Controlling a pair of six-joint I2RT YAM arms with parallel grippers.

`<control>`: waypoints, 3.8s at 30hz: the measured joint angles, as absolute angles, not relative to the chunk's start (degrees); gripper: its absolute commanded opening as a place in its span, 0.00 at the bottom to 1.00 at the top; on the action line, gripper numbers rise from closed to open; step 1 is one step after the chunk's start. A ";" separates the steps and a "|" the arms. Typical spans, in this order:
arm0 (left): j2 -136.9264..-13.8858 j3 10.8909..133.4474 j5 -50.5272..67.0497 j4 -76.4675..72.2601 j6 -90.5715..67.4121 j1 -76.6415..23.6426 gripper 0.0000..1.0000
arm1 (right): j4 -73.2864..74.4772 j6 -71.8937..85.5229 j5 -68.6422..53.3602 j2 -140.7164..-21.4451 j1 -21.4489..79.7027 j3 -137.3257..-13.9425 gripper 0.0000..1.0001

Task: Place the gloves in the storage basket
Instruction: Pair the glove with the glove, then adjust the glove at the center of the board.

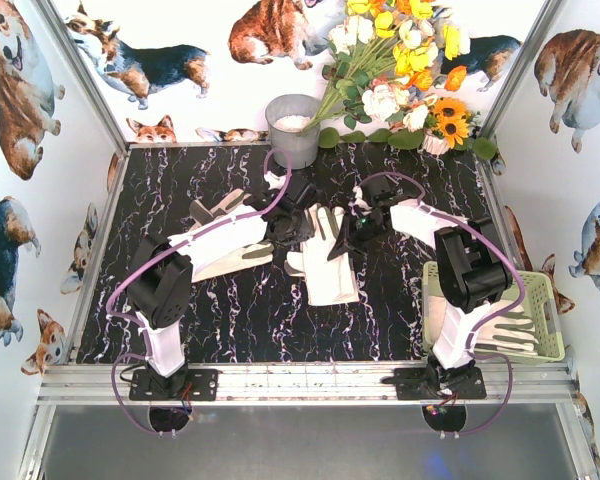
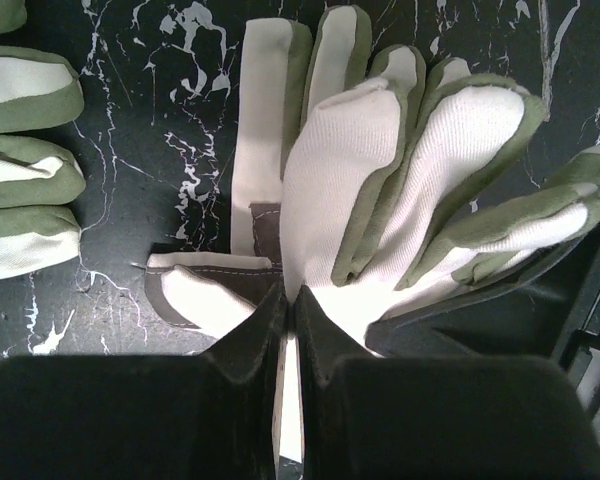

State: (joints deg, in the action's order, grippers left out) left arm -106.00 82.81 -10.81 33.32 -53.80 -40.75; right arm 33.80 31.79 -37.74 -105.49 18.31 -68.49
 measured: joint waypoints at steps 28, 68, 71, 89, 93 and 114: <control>-111.57 85.19 -10.72 33.87 -52.84 -38.81 0.00 | 31.46 33.06 -39.18 -111.53 17.82 -70.43 0.00; -106.59 78.48 5.74 20.32 -44.75 -36.95 0.09 | 31.53 31.46 -37.50 -115.24 17.50 -71.05 0.00; -107.94 78.50 6.68 19.97 -44.80 -37.06 0.08 | 31.51 31.46 -37.50 -115.24 17.50 -71.05 0.00; -114.39 77.45 0.27 22.52 -46.70 -37.93 0.06 | 31.55 31.11 -37.52 -115.20 17.45 -71.05 0.21; -114.39 76.69 -0.95 22.68 -46.94 -38.09 0.05 | 32.38 30.15 -36.34 -113.80 16.93 -71.02 0.27; -113.95 76.27 -1.48 22.13 -46.85 -39.13 0.15 | 34.96 27.27 -31.40 -108.03 13.41 -64.86 0.26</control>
State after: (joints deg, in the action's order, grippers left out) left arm -113.95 76.27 -1.48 22.13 -46.85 -39.13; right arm 34.96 27.27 -31.40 -108.03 13.41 -64.86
